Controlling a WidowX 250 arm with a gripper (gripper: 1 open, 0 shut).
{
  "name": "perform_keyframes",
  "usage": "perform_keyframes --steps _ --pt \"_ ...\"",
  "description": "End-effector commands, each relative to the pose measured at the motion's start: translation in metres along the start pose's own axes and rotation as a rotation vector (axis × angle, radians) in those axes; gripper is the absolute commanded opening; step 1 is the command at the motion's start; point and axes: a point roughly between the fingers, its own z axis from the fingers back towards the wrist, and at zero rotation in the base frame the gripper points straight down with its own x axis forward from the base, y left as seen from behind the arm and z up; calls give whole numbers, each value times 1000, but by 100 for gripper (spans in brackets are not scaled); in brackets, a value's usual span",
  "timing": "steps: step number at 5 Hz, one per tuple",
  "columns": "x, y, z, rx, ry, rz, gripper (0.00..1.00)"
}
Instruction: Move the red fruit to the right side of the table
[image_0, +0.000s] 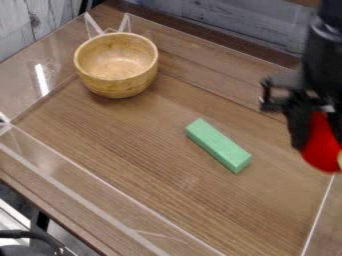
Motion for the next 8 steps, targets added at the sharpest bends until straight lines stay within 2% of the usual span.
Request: perform_keyframes --steps 1,2,3,4,6,8 --pt "0 1 -14 -17 -24 -28 0" --pt "-2 1 -37 -13 -46 -48 0" --pt "2 4 -50 -8 -63 -66 0" --pt "9 6 -55 -12 -79 -75 0" --pt "18 10 -46 -10 -77 -278 0" --pt "13 18 -50 -11 -90 -196 0"
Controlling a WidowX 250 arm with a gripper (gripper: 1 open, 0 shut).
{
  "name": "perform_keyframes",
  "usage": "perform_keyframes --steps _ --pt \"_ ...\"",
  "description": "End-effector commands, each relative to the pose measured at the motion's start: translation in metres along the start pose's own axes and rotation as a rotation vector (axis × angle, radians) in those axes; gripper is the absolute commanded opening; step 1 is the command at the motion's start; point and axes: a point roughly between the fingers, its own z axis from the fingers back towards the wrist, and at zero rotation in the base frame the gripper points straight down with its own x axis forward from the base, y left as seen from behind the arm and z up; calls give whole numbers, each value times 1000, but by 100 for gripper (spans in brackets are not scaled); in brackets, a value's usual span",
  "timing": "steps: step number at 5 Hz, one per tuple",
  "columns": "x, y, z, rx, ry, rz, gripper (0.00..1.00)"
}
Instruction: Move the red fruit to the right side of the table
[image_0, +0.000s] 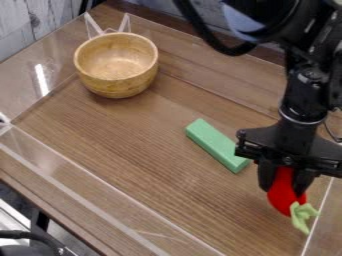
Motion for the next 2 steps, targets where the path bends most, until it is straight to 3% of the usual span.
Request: perform_keyframes --steps 1,2 --pt "4 -16 9 -35 -51 45 0" --pt "3 -25 2 -36 -61 78 0"
